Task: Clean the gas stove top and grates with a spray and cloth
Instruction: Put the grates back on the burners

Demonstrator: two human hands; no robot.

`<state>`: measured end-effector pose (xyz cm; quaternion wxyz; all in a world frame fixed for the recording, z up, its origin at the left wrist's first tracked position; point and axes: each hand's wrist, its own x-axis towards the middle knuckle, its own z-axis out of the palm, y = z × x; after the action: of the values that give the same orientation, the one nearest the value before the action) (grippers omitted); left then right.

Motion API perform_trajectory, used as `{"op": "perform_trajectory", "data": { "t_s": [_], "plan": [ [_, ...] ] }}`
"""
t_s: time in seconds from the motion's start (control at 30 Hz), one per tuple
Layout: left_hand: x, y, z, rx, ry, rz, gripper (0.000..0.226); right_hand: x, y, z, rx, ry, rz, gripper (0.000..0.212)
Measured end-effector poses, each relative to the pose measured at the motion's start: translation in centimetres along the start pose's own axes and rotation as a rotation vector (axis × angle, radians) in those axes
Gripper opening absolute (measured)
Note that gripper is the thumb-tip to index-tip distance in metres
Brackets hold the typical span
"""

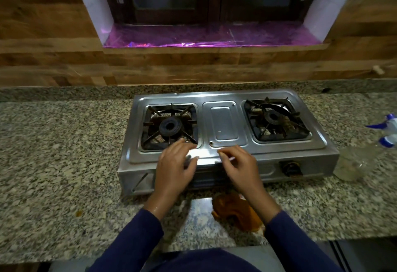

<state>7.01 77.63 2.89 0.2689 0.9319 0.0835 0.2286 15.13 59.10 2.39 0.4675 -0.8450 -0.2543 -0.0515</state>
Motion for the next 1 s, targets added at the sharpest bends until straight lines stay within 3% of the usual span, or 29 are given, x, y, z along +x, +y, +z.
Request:
{"op": "perform_trajectory", "data": {
  "t_s": [0.1,0.3,0.4,0.57,0.7,0.8,0.9,1.0],
  "plan": [
    [-1.7,1.7,2.3,-0.039,-0.119,0.146,0.025,-5.4,3.0,-2.6,-0.022,-0.063,0.11,0.009],
    [-3.2,2.1,5.3,0.007,-0.171,0.212,0.027,-11.0,8.6,-2.5,-0.26,-0.418,0.205,0.061],
    [-3.8,2.2,5.5,0.037,-0.183,0.243,0.03,-11.7,8.8,-1.7,-0.25,-0.454,0.232,0.058],
    [-4.6,1.8,5.3,0.028,-0.231,0.257,0.037,-12.2,7.3,-1.3,-0.052,-0.295,0.387,0.027],
    [-5.5,2.5,4.7,-0.064,-0.267,0.285,0.033,-13.6,4.9,-1.9,0.314,0.019,0.64,0.024],
    [-6.2,4.0,4.1,-0.237,-0.422,0.08,0.035,-14.8,2.1,-2.2,0.601,0.238,0.776,0.029],
    [-6.8,6.1,4.4,-0.566,-0.696,-0.242,0.041,-15.9,0.1,-2.6,0.672,0.236,0.751,0.036],
    [-7.4,7.4,5.8,-0.867,-0.745,-0.445,0.029,-16.4,-0.9,-3.0,0.636,0.259,0.749,0.037]
  ]
}}
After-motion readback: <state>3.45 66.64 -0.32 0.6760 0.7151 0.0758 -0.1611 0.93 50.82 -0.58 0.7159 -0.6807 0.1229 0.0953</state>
